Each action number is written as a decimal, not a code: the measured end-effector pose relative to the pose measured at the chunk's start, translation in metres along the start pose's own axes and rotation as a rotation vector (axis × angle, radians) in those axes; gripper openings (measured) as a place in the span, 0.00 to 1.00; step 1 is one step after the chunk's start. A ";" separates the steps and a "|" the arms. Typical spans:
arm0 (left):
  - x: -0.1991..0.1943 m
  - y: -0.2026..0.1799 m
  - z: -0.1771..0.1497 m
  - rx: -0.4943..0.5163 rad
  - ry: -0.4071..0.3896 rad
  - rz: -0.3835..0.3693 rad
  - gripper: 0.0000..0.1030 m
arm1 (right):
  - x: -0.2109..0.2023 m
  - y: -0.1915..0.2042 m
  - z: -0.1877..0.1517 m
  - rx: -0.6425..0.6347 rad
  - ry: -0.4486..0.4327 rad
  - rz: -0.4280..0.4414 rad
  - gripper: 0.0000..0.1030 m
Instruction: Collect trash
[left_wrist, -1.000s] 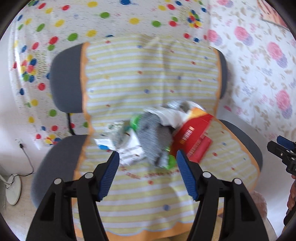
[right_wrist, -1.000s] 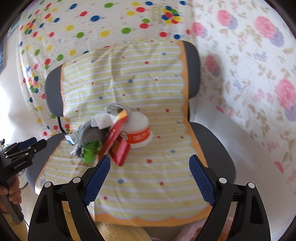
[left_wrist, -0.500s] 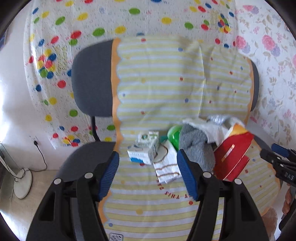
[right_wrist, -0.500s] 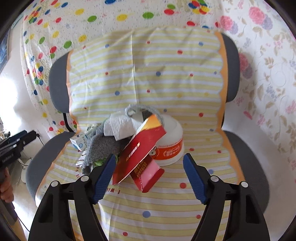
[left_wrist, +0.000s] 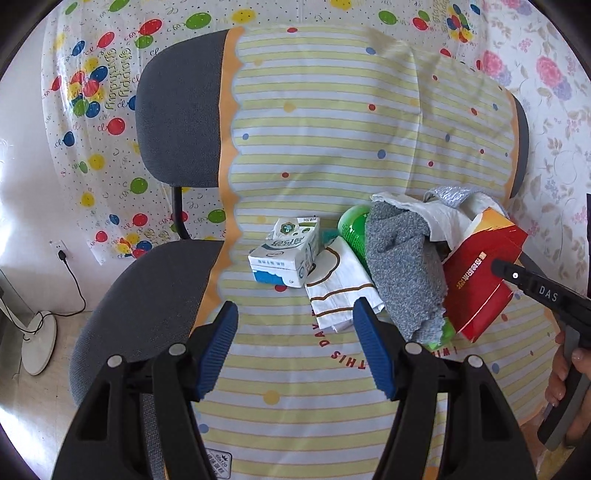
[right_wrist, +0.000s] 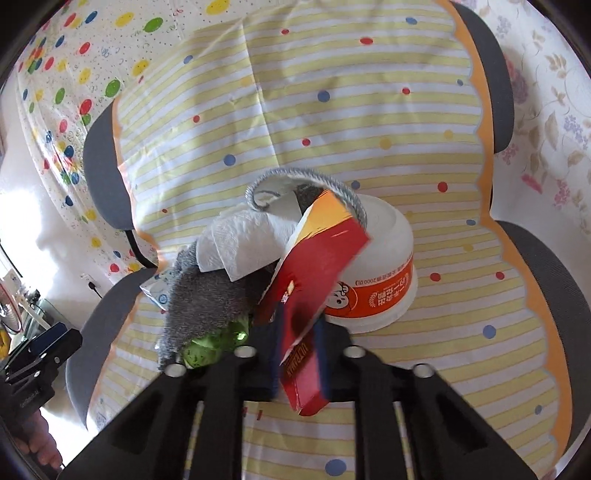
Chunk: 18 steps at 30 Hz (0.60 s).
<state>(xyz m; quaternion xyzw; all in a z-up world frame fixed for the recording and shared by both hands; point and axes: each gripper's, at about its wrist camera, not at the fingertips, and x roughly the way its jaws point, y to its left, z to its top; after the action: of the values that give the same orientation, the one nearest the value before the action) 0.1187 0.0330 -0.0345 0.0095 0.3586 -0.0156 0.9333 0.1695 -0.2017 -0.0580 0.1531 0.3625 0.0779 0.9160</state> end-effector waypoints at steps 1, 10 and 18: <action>-0.003 -0.001 0.001 0.006 -0.004 -0.004 0.61 | -0.010 0.003 0.001 -0.007 -0.021 0.011 0.06; -0.032 -0.023 0.029 0.061 -0.084 -0.048 0.61 | -0.101 0.013 0.018 -0.110 -0.218 0.020 0.01; -0.020 -0.071 0.066 0.143 -0.132 -0.120 0.61 | -0.131 0.002 0.024 -0.136 -0.288 -0.023 0.01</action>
<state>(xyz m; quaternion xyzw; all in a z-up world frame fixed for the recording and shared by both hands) 0.1453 -0.0395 0.0272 0.0535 0.2944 -0.0979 0.9491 0.0904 -0.2388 0.0430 0.0963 0.2231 0.0690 0.9676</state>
